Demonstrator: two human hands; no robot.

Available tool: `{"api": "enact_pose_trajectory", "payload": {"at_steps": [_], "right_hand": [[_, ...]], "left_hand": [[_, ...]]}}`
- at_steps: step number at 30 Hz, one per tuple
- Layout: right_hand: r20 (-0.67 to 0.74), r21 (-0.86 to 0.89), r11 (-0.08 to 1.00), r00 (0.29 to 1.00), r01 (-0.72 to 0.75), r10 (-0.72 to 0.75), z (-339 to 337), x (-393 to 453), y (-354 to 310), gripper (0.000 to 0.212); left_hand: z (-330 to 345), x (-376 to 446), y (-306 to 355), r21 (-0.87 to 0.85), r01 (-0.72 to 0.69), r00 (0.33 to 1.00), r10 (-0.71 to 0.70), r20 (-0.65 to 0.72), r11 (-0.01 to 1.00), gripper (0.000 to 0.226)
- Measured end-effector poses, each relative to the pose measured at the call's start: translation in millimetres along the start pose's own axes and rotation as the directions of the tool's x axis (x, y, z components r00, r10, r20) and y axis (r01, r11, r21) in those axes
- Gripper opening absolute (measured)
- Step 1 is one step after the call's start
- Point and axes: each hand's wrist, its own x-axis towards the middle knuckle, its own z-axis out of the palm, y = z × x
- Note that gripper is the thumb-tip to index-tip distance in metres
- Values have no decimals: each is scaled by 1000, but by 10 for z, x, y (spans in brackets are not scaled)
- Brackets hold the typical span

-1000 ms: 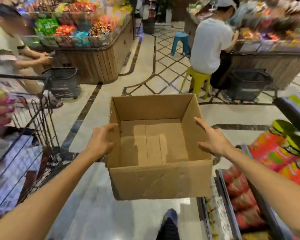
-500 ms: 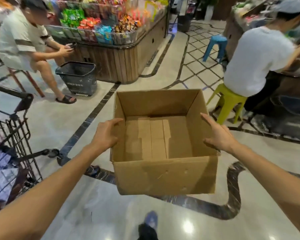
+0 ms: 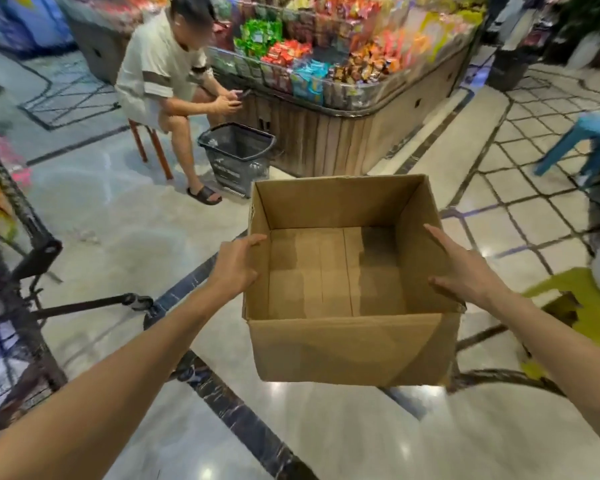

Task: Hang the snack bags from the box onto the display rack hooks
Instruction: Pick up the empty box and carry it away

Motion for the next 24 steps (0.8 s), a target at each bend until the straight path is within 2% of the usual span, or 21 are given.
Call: {"api": "enact_pose_trajectory", "payload": {"at_steps": [3,10,13,18,21,24], "right_hand": [[38,-53,992,993,112,-111,-80,734,-57,92],[178,5,940,925,341,-337,49,2643,-329,91],[235,33,883,855,469,-463,27,3415,-527,91],[301,-79,750,733,656,-610,104,4544,-978,99],[345,-78,674,654,735,-673,237,5076,-1345,100],[363,-65,597,576,800,-732,403,5573,-1787,100]], "left_hand": [[-64,394,-14,-11,42,998,-42,-40,999,60],[-20,1212,-104,-79,230,950,-242,-197,970,59],[9,1571,-85,-86,349,894,-359,-268,933,60],[-23,2071,-59,-128,515,780,-525,-341,848,58],[-92,2301,-171,-192,570,707,-596,-380,799,59],[-173,2552,-381,-179,637,634,-641,-431,750,60]]}}
